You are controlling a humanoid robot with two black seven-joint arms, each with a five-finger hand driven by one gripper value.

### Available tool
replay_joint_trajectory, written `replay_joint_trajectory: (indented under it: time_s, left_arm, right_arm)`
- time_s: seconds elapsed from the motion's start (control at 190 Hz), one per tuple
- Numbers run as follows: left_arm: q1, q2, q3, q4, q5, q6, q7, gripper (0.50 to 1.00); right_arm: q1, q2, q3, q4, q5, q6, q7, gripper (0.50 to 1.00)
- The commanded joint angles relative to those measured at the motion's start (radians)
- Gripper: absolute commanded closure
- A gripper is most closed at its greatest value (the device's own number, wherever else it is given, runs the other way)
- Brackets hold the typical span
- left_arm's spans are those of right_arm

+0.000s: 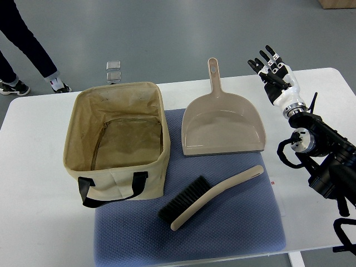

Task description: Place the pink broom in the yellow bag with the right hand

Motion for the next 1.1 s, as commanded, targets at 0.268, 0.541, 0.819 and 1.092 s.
replay_joint_trajectory:
  time_s: [0.268, 0.541, 0.819, 1.092]
  left_arm:
    - [0.0, 0.0, -0.002, 0.01, -0.002, 0.002, 0.004, 0.5]
    - [-0.003, 0.0, -0.002, 0.008, -0.002, 0.005, 0.004, 0.5]
    - [-0.003, 0.0, -0.002, 0.011, -0.002, 0.005, 0.004, 0.5]
    - [-0.003, 0.0, -0.002, 0.01, -0.002, 0.005, 0.003, 0.5]
  right_arm:
    - [0.003, -0.002, -0.005, 0.0, 0.0, 0.001, 0.0, 0.57]
    - [0.005, -0.015, -0.003, 0.0, -0.002, 0.002, 0.0, 0.57]
    - [0.014, -0.044, -0.008, 0.0, -0.005, 0.001, -0.002, 0.57]
    - [0.054, -0.11, -0.011, -0.009, -0.008, -0.001, -0.005, 0.57]
